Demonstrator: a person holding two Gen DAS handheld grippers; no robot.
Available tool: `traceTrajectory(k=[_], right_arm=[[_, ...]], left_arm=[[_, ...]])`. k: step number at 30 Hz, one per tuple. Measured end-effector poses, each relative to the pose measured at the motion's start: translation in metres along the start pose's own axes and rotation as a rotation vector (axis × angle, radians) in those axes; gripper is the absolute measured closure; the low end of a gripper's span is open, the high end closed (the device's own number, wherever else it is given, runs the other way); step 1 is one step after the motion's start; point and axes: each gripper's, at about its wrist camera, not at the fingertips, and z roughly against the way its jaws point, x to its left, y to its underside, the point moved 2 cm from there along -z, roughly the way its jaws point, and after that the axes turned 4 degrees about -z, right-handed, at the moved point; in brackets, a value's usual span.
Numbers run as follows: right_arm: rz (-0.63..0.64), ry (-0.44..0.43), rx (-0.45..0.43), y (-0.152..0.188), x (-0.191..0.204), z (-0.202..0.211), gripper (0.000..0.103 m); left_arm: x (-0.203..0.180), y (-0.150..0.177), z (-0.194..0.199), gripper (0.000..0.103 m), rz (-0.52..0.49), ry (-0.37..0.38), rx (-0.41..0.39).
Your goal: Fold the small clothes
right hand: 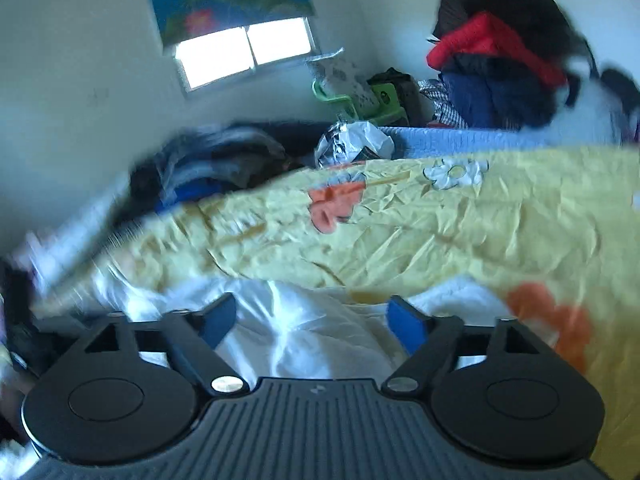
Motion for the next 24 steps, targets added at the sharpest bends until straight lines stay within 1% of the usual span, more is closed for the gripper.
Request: traceTrajectory(k=[3, 4, 6, 10, 14, 16, 17, 19, 20, 21, 22, 24], right_arm=[[0.042, 0.104, 0.114, 0.005, -0.004, -0.028, 0.012], [0.022, 0.093, 0.135, 0.010, -0.012, -0.035, 0.008], [-0.031, 0.067, 0.137, 0.012, -0.023, -0.042, 0.007], [0.036, 0.102, 0.150, 0.013, -0.018, -0.056, 0.004], [0.055, 0.118, 0.149, 0.014, -0.014, -0.060, 0.004], [0.051, 0.114, 0.137, 0.014, -0.014, -0.056, 0.005], [0.044, 0.108, 0.132, 0.013, -0.016, -0.052, 0.009], [0.014, 0.131, 0.097, 0.008, -0.015, -0.033, 0.017], [-0.012, 0.142, 0.064, 0.005, -0.011, -0.020, 0.017], [-0.037, 0.125, 0.016, 0.002, -0.005, -0.004, 0.017], [-0.051, 0.075, -0.037, -0.001, 0.003, 0.014, 0.017], [-0.065, -0.030, -0.105, -0.007, 0.026, 0.044, 0.016]], left_arm=[[0.000, 0.000, 0.000, 0.000, 0.002, 0.002, -0.001], [0.000, 0.000, 0.000, 0.000, 0.004, 0.003, -0.002], [0.001, 0.000, 0.000, 0.000, 0.004, 0.004, -0.001], [0.002, 0.000, 0.000, 0.000, 0.010, 0.009, 0.001], [0.002, 0.000, 0.001, 0.000, 0.009, 0.008, 0.000], [0.002, 0.000, 0.001, 0.000, 0.007, 0.006, -0.001], [0.002, 0.000, 0.001, 0.000, 0.006, 0.004, -0.003], [0.002, 0.000, 0.001, 0.000, 0.003, 0.000, -0.006], [0.002, 0.000, 0.001, 0.000, 0.004, 0.000, -0.007], [0.002, 0.000, 0.001, 0.000, 0.004, 0.000, -0.007], [0.003, 0.000, 0.001, 0.000, 0.004, -0.001, -0.008], [0.002, 0.000, 0.001, 0.000, 0.003, -0.002, -0.009]])
